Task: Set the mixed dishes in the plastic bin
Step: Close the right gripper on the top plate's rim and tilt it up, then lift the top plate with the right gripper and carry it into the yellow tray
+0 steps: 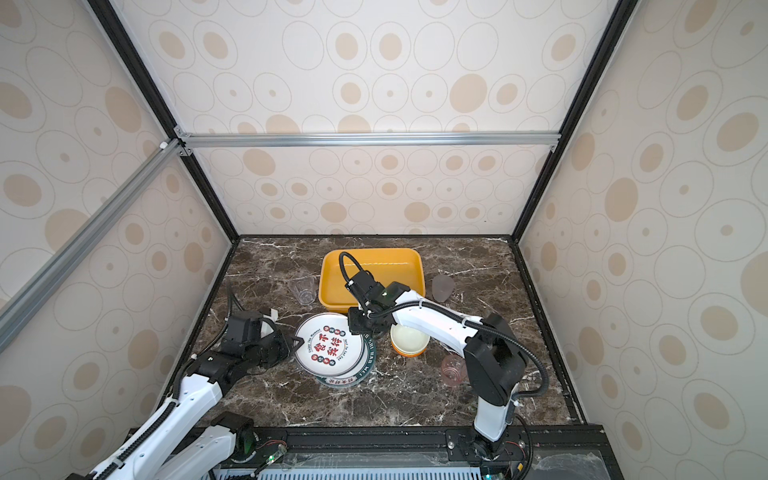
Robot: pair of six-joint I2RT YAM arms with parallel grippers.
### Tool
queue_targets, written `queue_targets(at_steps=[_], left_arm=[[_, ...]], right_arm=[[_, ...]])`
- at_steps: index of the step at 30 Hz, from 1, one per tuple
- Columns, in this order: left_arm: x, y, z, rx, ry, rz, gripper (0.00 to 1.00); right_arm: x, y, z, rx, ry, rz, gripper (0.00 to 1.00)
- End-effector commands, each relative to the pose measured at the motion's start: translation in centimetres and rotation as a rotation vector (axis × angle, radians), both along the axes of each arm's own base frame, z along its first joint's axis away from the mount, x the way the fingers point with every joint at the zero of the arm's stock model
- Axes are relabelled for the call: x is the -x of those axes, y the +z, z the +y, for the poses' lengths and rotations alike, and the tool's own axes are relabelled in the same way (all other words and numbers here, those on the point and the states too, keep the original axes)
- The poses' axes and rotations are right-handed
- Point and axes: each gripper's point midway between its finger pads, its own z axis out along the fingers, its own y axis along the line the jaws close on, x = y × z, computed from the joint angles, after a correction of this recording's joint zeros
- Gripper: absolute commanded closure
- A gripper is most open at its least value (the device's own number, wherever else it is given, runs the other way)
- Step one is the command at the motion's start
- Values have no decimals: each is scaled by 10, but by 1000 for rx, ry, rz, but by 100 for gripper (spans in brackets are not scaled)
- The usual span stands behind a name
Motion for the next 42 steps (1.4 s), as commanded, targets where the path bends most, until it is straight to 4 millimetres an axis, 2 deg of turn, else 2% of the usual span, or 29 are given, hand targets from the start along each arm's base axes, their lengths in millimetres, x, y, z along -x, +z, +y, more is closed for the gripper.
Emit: queue_targets(at_steps=[1, 8, 16, 27, 37, 40, 42], left_arm=[[-12, 40, -7, 51, -3, -96, 100], [-24, 68, -16, 143, 6, -165, 100], [-39, 96, -29, 249, -11, -230, 100], [-53, 122, -41, 321, -36, -276, 100], [-62, 128, -45, 335, -41, -282, 100], [-65, 129, -45, 331, -39, -284, 100], [-67, 129, -45, 325, -37, -283, 97]], right_arm=[[-4, 17, -8, -71, -28, -11, 62], [-15, 42, -31, -242, -102, -23, 59], [-25, 56, -52, -404, -176, -18, 58], [-30, 73, -41, -566, -162, -31, 59], [-32, 79, -38, -608, -149, -34, 79], [-33, 81, -38, -614, -147, -41, 87], [-34, 84, -39, -619, -147, -47, 96]])
